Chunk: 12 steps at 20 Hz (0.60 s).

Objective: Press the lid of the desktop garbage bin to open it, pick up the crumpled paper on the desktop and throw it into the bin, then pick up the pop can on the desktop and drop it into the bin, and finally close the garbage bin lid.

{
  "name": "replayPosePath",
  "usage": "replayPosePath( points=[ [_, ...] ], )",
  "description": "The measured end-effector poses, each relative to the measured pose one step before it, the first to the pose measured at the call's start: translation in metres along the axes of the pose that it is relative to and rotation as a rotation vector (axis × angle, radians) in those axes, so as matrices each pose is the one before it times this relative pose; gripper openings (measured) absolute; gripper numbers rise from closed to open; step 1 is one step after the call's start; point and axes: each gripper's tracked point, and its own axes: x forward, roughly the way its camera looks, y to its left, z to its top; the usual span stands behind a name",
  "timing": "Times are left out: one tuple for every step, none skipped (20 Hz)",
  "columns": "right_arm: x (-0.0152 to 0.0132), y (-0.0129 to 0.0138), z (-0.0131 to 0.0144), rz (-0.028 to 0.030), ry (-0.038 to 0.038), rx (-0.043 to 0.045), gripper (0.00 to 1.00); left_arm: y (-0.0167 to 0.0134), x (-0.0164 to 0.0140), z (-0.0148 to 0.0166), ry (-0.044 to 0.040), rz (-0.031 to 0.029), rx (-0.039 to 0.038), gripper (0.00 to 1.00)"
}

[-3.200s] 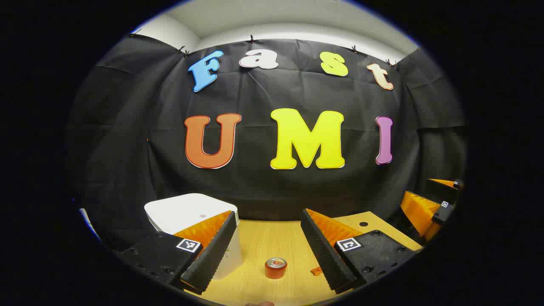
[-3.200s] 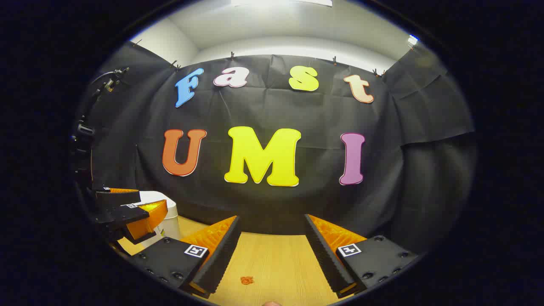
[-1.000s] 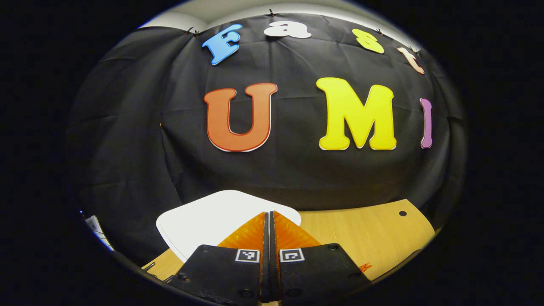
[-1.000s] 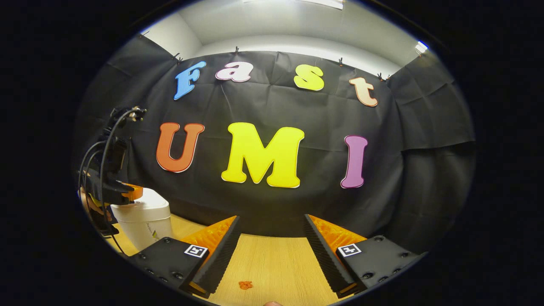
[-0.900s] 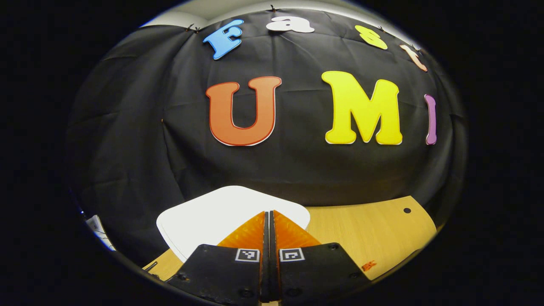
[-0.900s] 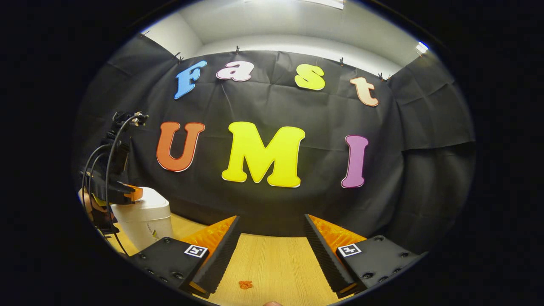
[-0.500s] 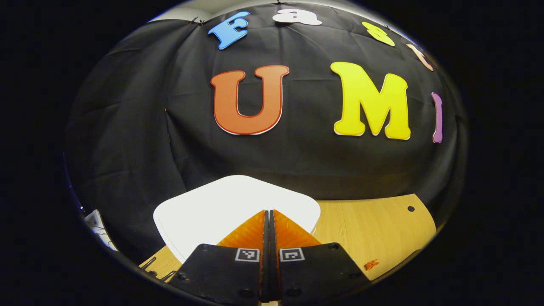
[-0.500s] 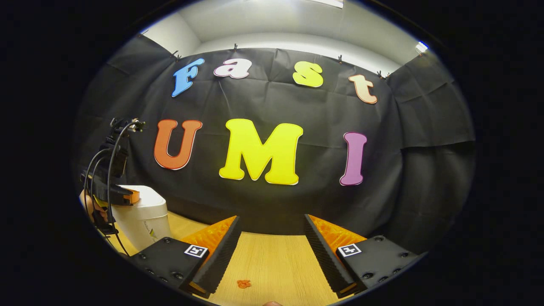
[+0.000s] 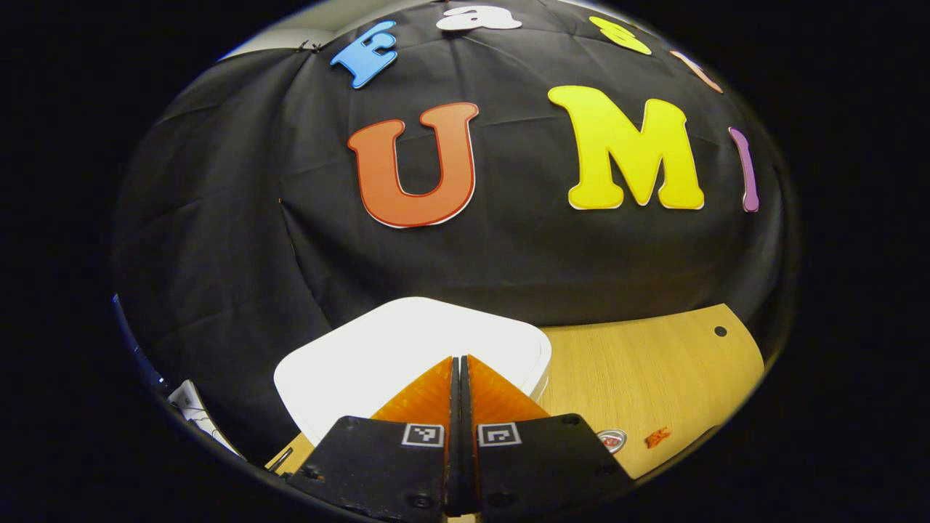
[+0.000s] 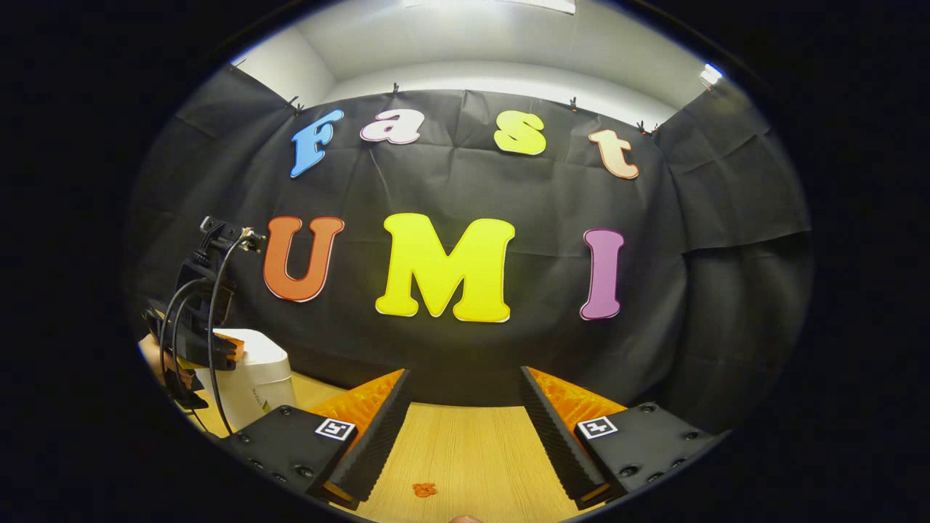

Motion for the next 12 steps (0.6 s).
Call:
replayPosePath(
  points=[
    [-0.00115, 0.00028, 0.00006, 0.00125, -0.00091, -0.00648, 0.94, 0.00043, -0.00028, 0.00399, -0.01846, -0.00126, -0.0015, 0.03],
    [-0.00024, 0.00042, -0.00136, 0.00114, 0.00374, -0.00666, 0.94, -0.00081, -0.00033, 0.00137, -0.00831, -0.00773, -0.00155, 0.03],
    [-0.00032, 0.00275, -0.00077, 0.00681, 0.00368, -0.0053, 0.94, -0.00035, -0.00089, -0.00213, 0.00193, -0.00582, -0.004, 0.03],
    [-0.00071, 0.0025, -0.00036, 0.00593, 0.00108, -0.00576, 0.95, -0.0001, -0.00118, 0.0011, -0.00658, -0.00594, -0.00835, 0.04],
    [-0.00079, 0.00166, 0.00093, 0.00422, -0.00152, -0.00721, 0.94, 0.0, -0.00306, 0.00367, -0.01466, -0.00126, -0.0081, 0.04],
    [-0.00092, 0.00082, -0.00022, 0.00147, -0.00159, -0.00722, 0.94, 0.00018, -0.00377, 0.00735, -0.03089, -0.00386, -0.01165, 0.04],
    [-0.00081, 0.00022, 0.00023, 0.00162, -0.00106, -0.0057, 0.94, 0.00241, -0.00468, 0.01156, -0.0537, 0.00091, -0.0104, 0.06],
    [-0.00084, 0.00096, -0.00085, 0.00128, 0.00135, -0.00468, 0.94, 0.0015, -0.00449, 0.01444, -0.05297, 0.00162, -0.01145, 0.13],
    [-0.00086, -0.00007, -0.00103, -0.00101, 0.00374, -0.00304, 0.94, 0.00039, -0.00483, 0.01227, -0.04788, -0.00549, -0.00521, 0.17],
    [0.00029, -0.00037, -0.00146, -0.00107, 0.0037, -0.00035, 0.94, -0.00031, -0.00364, 0.01132, -0.04247, -0.00805, 0.00226, 0.34],
    [-0.0005, 0.00012, 0.00022, -0.00086, 0.00275, 0.00265, 0.94, -0.00117, -0.00479, 0.01001, -0.03755, -0.0072, 0.0125, 0.49],
    [0.00014, 0.00062, -0.00011, 0.00067, 0.00185, 0.00381, 0.94, -0.00397, -0.00286, 0.00646, -0.01994, -0.01311, 0.01036, 0.57]
  ],
)
